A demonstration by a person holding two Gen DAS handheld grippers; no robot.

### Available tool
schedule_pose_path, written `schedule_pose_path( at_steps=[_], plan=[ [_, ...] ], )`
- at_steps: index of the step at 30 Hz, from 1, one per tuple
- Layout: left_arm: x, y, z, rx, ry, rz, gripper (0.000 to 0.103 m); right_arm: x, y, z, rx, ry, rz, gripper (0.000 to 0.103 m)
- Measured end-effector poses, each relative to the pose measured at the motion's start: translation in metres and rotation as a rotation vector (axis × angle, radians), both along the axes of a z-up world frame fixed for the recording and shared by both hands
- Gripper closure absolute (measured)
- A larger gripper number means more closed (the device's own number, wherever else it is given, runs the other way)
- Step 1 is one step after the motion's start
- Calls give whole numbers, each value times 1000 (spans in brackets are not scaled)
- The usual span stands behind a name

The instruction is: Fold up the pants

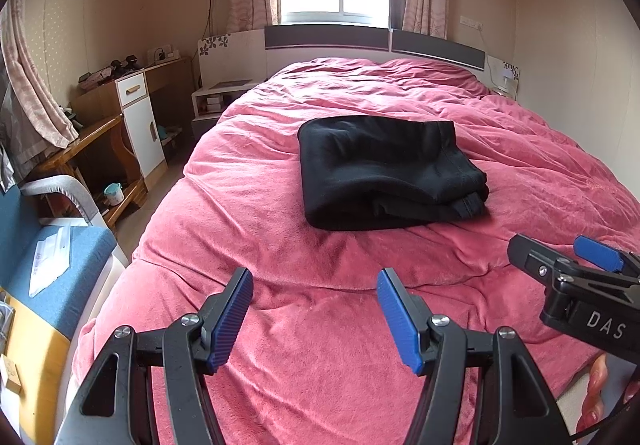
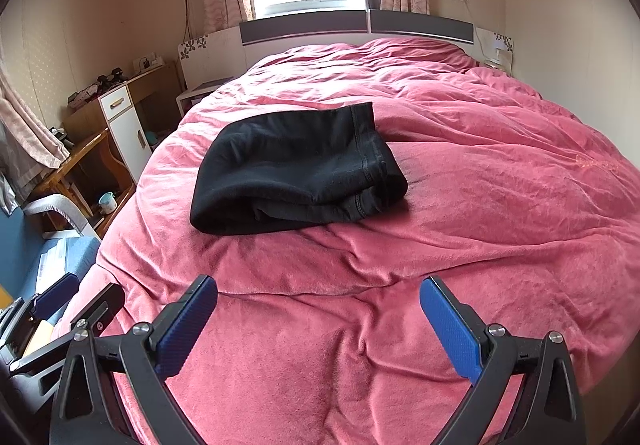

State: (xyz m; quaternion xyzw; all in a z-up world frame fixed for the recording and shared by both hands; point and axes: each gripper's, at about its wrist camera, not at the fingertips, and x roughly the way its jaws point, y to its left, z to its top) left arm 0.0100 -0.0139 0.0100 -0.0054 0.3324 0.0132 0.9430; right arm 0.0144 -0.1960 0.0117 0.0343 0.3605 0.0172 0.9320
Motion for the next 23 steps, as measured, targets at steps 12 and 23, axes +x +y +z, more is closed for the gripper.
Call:
schedule_pose_path(
  at_steps=[12, 23],
  plan=[
    [3, -2, -7, -14, 34, -17, 38, 3, -2, -5, 4, 18, -2, 1],
    [7, -7, -17, 30, 34, -21, 38, 8, -6, -16, 6, 49, -13, 1]
  ],
)
